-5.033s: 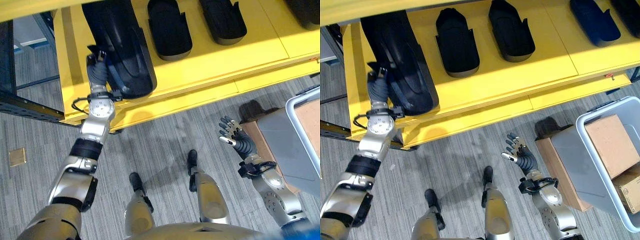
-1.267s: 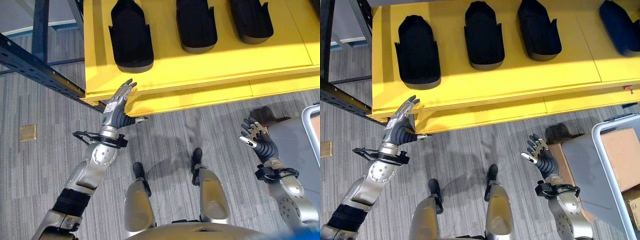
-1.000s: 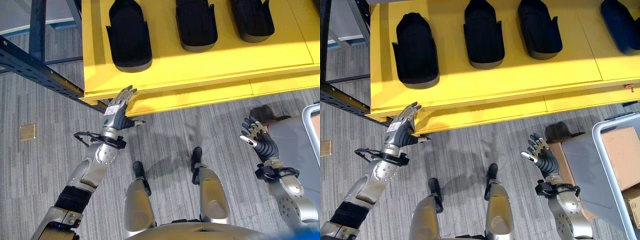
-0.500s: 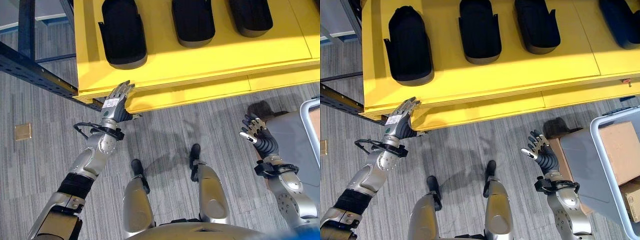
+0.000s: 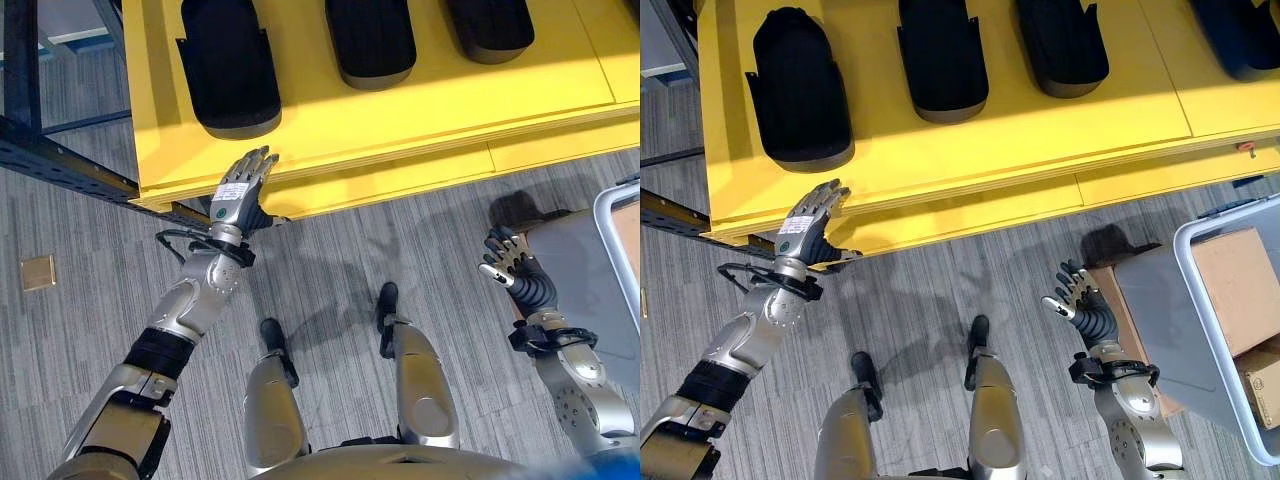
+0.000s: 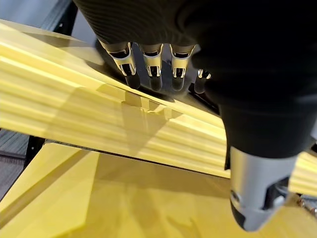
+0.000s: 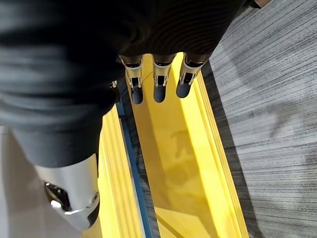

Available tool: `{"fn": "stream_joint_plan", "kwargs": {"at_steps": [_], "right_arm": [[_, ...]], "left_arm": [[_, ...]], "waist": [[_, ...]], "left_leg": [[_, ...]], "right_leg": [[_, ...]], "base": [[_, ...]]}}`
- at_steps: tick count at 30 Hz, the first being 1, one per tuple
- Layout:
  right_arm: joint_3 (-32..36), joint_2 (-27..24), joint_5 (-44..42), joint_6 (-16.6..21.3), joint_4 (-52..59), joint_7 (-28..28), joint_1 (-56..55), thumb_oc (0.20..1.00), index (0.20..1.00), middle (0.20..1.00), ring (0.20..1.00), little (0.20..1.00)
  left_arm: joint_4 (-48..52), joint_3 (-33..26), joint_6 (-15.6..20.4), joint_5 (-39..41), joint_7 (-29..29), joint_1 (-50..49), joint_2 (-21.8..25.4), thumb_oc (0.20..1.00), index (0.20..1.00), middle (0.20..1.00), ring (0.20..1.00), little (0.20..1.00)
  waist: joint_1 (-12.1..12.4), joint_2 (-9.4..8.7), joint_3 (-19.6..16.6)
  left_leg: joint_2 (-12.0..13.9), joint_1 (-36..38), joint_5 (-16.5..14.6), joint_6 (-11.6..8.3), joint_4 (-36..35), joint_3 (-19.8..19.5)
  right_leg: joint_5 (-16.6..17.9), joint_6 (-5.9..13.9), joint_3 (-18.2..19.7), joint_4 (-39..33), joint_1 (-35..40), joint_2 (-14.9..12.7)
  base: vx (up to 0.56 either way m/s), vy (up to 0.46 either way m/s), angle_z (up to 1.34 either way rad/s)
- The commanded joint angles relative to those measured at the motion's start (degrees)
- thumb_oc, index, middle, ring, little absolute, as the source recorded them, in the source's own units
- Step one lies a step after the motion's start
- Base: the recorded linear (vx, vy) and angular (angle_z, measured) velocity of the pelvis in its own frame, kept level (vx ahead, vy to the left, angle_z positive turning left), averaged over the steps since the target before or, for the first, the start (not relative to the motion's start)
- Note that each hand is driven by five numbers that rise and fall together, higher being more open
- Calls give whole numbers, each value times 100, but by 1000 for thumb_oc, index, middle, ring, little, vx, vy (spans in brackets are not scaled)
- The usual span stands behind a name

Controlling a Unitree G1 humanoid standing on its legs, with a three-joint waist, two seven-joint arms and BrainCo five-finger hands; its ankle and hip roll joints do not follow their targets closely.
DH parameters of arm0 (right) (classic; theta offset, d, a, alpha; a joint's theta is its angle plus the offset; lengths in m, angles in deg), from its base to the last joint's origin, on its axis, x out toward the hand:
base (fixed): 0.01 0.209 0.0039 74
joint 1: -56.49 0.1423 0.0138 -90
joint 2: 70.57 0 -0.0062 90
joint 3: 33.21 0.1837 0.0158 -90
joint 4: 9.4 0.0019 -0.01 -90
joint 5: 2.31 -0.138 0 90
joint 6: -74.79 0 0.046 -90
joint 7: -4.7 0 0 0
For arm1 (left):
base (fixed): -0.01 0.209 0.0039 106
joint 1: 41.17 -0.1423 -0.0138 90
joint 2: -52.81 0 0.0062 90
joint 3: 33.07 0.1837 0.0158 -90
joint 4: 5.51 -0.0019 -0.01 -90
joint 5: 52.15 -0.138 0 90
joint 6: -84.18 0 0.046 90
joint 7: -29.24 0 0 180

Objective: Move parts from the plastic box to the shelf.

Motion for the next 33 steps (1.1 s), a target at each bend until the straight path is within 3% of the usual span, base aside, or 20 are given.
{"fn": "stream_joint_plan", "kwargs": {"at_steps": [1, 33], "right_arm": [[140, -106, 45, 295, 339, -5, -103, 1000, 1000, 1000, 1000, 1000], [37, -209, 72, 289, 390, 58, -27, 1000, 1000, 1000, 1000, 1000]], "left_arm": [[-174, 73, 7, -123, -197, 180, 159, 1000, 1000, 1000, 1000, 1000], [-1623, 349, -330, 150, -259, 1072, 320, 1000, 1000, 1000, 1000, 1000]], "waist": [[-30, -26, -260], [-121, -23, -276]], "left_leg": [[242, -189, 99, -109, 355, -220], [249, -377, -102, -151, 608, -266]], "right_leg": [[-35, 549, 269, 276, 128, -443], [-160, 608, 383, 465, -44, -427]], "base": [[0, 0, 0], [9, 2, -1]]}}
